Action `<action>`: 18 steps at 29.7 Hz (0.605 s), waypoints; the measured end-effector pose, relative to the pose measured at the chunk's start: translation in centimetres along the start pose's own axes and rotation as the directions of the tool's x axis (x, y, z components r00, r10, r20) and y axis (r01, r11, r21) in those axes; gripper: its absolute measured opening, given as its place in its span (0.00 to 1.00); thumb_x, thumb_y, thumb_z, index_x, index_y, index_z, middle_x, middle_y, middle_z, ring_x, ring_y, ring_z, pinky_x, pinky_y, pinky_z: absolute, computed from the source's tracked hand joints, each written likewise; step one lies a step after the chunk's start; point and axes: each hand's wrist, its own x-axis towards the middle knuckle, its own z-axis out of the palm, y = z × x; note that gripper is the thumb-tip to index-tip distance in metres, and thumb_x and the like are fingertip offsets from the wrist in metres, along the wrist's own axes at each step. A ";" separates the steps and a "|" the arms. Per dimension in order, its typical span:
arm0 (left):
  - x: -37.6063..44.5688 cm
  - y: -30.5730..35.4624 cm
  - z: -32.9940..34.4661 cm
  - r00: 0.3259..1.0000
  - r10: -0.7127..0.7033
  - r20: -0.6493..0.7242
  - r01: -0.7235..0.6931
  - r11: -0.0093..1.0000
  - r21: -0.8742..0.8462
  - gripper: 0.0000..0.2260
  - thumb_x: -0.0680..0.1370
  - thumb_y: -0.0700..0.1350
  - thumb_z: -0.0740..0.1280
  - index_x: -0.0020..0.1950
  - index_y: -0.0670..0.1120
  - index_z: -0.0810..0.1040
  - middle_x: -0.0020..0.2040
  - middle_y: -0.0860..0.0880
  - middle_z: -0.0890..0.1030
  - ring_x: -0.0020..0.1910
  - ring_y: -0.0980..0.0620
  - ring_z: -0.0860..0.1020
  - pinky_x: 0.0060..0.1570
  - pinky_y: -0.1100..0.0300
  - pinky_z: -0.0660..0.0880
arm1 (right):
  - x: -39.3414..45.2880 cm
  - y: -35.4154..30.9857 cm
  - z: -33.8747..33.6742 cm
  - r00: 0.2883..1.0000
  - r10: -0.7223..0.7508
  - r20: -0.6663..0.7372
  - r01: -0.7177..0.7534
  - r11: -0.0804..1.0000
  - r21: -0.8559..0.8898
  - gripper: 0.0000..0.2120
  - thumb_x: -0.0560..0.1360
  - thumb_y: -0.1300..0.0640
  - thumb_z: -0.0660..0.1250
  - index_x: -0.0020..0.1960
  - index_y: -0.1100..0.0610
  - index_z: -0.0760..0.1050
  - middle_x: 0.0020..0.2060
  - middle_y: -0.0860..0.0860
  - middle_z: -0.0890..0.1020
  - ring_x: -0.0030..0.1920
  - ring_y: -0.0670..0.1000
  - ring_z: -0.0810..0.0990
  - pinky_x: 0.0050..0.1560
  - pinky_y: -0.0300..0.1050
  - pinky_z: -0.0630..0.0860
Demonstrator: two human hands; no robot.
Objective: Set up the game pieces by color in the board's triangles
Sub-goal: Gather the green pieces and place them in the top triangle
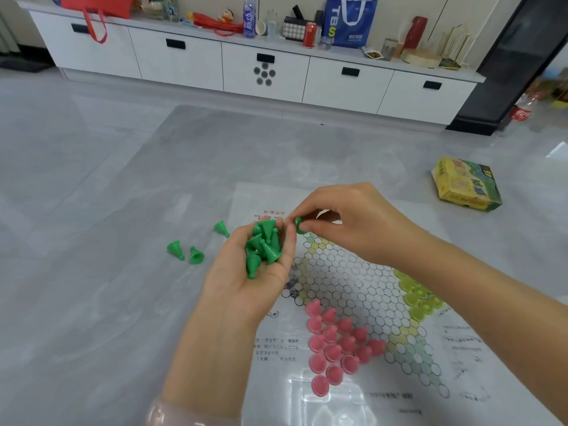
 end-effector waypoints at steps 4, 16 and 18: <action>0.1 -0.1 0.1 0.989 0.117 -0.087 -0.102 0.982 0.159 0.05 0.77 0.39 0.63 0.43 0.38 0.75 0.41 0.43 0.78 0.37 0.49 0.78 0.37 0.59 0.79 | 0.8 2.9 -0.2 0.927 0.367 -0.079 -0.332 0.901 0.280 0.04 0.72 0.59 0.69 0.45 0.53 0.79 0.40 0.45 0.83 0.43 0.41 0.82 0.46 0.34 0.78; 0.2 0.1 0.4 0.969 0.174 -0.176 -0.134 0.967 0.218 0.05 0.76 0.36 0.64 0.40 0.38 0.74 0.39 0.43 0.75 0.33 0.52 0.75 0.27 0.66 0.77 | 3.3 7.2 5.1 0.848 0.510 -0.142 -0.491 0.858 0.151 0.04 0.73 0.59 0.68 0.47 0.56 0.80 0.41 0.45 0.79 0.43 0.43 0.76 0.39 0.25 0.67; 0.5 0.2 0.3 0.953 0.233 -0.194 -0.167 0.938 0.305 0.05 0.76 0.38 0.65 0.40 0.39 0.74 0.38 0.44 0.75 0.30 0.54 0.73 0.23 0.69 0.73 | 3.3 7.3 5.3 0.851 0.502 -0.153 -0.484 0.864 0.143 0.04 0.73 0.59 0.67 0.47 0.56 0.80 0.40 0.45 0.79 0.43 0.43 0.76 0.40 0.26 0.68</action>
